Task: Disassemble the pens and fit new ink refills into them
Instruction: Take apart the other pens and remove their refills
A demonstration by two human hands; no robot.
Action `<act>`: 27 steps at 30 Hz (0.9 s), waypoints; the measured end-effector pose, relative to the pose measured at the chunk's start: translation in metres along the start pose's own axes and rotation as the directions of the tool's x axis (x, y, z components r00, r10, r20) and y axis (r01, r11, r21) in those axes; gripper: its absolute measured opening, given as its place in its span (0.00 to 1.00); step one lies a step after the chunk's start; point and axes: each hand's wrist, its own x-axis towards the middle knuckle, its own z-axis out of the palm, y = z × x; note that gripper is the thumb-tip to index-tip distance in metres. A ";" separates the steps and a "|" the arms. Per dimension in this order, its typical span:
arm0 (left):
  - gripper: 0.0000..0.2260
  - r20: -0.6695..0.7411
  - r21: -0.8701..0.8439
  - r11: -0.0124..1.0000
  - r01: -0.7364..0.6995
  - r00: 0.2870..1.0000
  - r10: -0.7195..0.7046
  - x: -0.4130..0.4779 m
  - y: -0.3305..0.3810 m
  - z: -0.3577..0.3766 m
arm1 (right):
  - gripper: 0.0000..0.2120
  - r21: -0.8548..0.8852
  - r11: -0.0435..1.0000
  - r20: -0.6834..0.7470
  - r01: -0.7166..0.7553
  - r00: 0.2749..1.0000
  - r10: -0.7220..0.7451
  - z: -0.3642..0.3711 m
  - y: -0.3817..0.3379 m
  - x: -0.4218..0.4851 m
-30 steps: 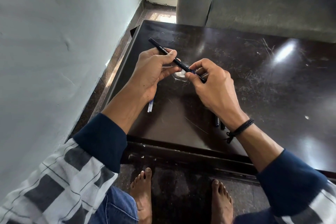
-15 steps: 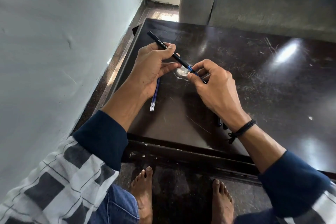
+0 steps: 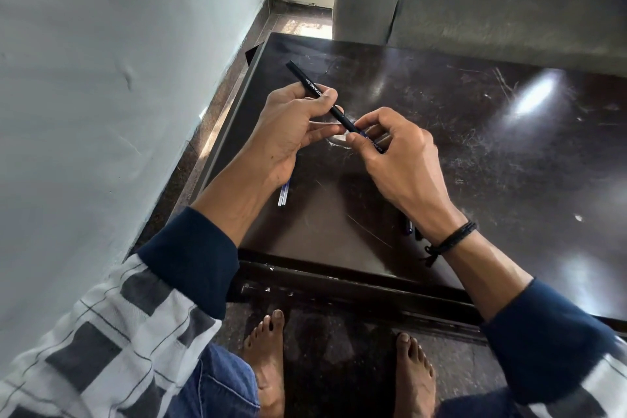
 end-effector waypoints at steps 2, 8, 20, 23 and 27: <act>0.03 0.039 0.031 0.999 0.014 0.999 -0.015 -0.002 -0.001 0.003 | 0.06 0.000 1.000 -0.007 0.009 1.000 -0.009 0.000 0.000 0.000; 0.07 0.086 0.082 0.996 0.018 0.996 -0.025 -0.004 -0.002 0.006 | 0.06 0.012 1.000 -0.015 0.026 1.000 -0.026 0.000 0.001 0.000; 0.02 0.043 0.072 0.996 -0.057 0.998 0.054 -0.002 -0.011 0.010 | 0.06 0.058 0.998 -0.083 0.030 0.996 -0.026 0.000 0.001 -0.001; 0.02 0.036 0.089 0.991 -0.103 0.994 0.101 -0.004 -0.014 0.015 | 0.06 0.080 0.996 -0.095 0.026 0.995 -0.018 -0.003 0.002 -0.001; 0.01 0.047 0.051 0.988 -0.146 0.988 0.144 -0.005 -0.014 0.019 | 0.05 0.093 0.995 -0.137 0.047 0.990 -0.034 -0.007 0.002 -0.002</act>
